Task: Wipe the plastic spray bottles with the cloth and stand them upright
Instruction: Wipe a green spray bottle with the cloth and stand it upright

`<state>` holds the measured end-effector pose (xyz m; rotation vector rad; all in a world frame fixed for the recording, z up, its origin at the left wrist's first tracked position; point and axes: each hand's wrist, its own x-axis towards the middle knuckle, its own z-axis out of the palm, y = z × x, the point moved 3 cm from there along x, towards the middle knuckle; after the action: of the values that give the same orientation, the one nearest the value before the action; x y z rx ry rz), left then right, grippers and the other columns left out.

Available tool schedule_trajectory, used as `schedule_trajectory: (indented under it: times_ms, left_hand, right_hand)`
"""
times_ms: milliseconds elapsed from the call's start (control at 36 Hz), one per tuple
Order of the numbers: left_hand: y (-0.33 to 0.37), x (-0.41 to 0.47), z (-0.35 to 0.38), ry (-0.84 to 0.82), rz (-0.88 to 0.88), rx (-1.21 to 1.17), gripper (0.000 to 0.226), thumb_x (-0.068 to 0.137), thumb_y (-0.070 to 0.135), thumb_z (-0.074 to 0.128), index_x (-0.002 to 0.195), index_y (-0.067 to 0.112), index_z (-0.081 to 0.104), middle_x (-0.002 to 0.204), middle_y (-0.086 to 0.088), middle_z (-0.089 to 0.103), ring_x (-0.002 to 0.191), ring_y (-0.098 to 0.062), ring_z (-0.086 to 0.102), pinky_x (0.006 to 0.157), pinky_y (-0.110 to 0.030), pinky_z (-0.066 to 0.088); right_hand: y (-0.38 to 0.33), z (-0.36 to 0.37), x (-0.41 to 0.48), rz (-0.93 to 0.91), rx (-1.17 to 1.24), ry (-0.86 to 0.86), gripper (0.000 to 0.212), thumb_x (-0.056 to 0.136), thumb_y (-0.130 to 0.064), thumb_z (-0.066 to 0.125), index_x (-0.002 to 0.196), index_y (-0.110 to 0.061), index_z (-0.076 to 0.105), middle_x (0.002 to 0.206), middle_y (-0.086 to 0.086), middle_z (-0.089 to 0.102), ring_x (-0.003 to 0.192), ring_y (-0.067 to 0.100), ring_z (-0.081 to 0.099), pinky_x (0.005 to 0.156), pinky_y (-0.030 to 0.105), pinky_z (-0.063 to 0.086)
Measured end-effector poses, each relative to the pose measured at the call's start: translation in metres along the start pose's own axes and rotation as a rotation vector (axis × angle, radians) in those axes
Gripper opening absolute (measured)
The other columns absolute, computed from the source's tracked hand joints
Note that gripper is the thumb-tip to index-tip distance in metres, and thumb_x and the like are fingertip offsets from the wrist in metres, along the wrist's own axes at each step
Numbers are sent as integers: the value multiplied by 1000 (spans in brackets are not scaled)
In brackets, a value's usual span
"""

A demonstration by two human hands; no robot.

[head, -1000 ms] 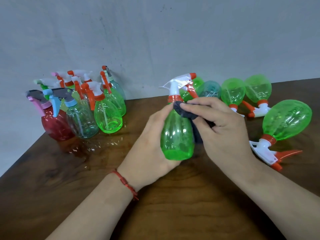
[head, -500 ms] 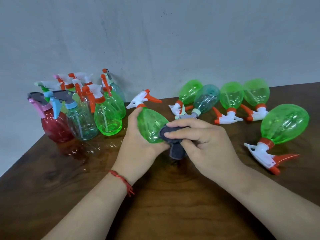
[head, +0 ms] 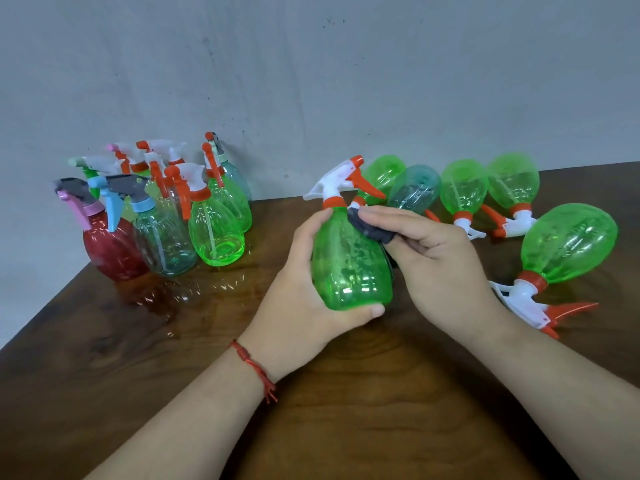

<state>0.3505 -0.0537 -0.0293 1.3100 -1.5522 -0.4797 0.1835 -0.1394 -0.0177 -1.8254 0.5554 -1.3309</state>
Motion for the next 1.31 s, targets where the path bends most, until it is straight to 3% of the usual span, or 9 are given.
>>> schedule_trajectory:
  times_ms: [139,306,667,806,861,944,1083,1222,1306]
  left_hand:
    - [-8,6,-9,194,-75,-106,113,63,23,105,154,35,39,144,8,63,131,-13,65,112,-42,54]
    - [-15,10,-16,349,-171,-205,110,63,27,105,152,31,42,133,4,70,118,-8,71,104,-34,58]
    - [6,-2,-2,-28,-23,33,119,66,13,103,160,30,31,148,20,51,134,2,57,106,-12,45]
    - [5,-2,0,-105,-38,-57,119,70,28,102,163,31,28,155,11,52,142,-14,56,117,-40,49]
    - [6,-2,-2,-137,-32,-13,118,72,35,101,163,35,26,154,12,53,141,-13,57,117,-42,49]
    - [9,0,-7,-146,12,119,118,68,40,100,162,39,29,152,16,51,141,-9,55,118,-34,47]
    - [5,-1,2,-110,39,164,121,67,20,103,163,26,30,153,12,49,142,-7,52,119,-25,43]
    - [-3,-1,1,71,-21,108,118,64,26,105,160,33,36,151,12,53,140,-7,55,118,-33,46]
    - [-5,2,-8,208,-92,94,114,65,28,103,158,34,38,143,14,59,128,1,60,108,-17,48]
  right_hand:
    - [-3,3,-6,-62,-60,-34,47,99,17,57,118,-18,80,131,-9,74,132,10,63,118,40,47]
    - [-8,10,-13,-149,-140,-105,53,95,22,54,121,-16,80,137,-11,71,133,6,62,115,32,49]
    - [5,5,1,144,179,-72,52,104,13,49,130,-25,73,129,-11,75,129,7,66,112,30,51]
    - [1,4,3,280,446,-47,47,106,11,41,134,-11,71,132,2,75,133,17,64,120,45,45]
    - [1,3,3,292,462,-22,48,105,13,39,133,-9,71,131,4,75,132,18,65,120,46,44]
    - [6,5,1,285,405,3,48,104,15,40,132,-8,72,131,5,75,132,20,66,120,48,45]
    - [7,6,0,234,309,0,46,104,13,47,123,-15,77,130,-4,75,132,12,64,119,44,47]
    - [2,9,-2,60,83,-75,52,100,18,50,120,-20,79,135,-8,73,136,8,59,121,36,44]
    - [-3,12,-6,-27,-42,-129,51,98,19,50,120,-15,81,136,-9,71,134,4,60,116,24,44]
